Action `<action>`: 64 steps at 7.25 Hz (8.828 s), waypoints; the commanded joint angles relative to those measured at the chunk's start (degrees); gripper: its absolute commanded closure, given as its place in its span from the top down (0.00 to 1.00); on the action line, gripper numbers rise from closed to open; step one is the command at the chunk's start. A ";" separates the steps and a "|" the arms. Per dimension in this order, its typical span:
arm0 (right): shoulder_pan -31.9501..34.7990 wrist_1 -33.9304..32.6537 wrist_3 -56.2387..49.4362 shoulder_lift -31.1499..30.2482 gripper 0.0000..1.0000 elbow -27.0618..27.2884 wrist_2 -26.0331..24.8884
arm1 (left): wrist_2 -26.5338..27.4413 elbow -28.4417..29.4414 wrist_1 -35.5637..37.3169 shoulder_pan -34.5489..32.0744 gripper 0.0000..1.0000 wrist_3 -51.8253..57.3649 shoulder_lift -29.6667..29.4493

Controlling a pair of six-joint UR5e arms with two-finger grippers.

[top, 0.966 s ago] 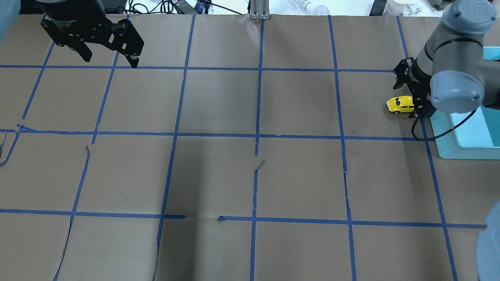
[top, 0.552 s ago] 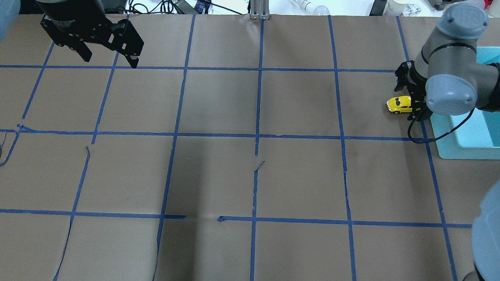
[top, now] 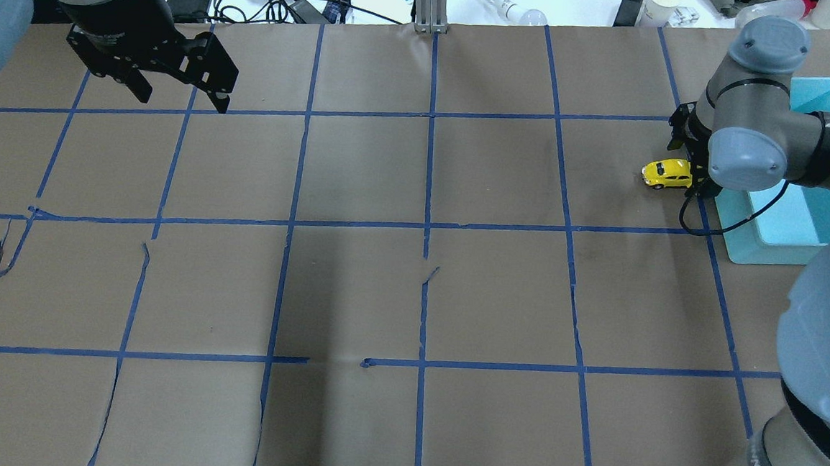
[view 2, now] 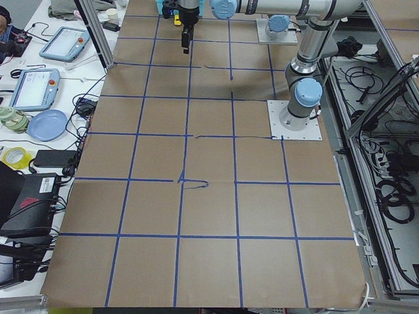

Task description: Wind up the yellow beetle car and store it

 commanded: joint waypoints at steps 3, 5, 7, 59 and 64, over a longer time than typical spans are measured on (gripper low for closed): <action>-0.39 -1.86 0.16 1.97 1.00 -0.80 0.30 | -0.18 0.00 0.00 0.07 1.00 0.00 0.00; -0.39 -2.48 0.25 2.76 1.00 -1.50 1.00 | -0.01 -0.09 0.00 0.07 1.00 0.00 -0.09; -0.39 -2.48 0.25 3.03 0.99 -1.07 1.00 | -0.09 0.00 0.00 0.07 1.00 0.00 -0.09; 16.04 29.42 -50.80 -25.01 1.00 -8.54 8.04 | -3.70 0.00 0.62 0.86 1.00 -0.17 0.26; 15.08 33.54 -62.41 -27.90 1.00 -8.62 6.71 | -2.99 -1.05 0.79 0.95 1.00 -0.18 0.53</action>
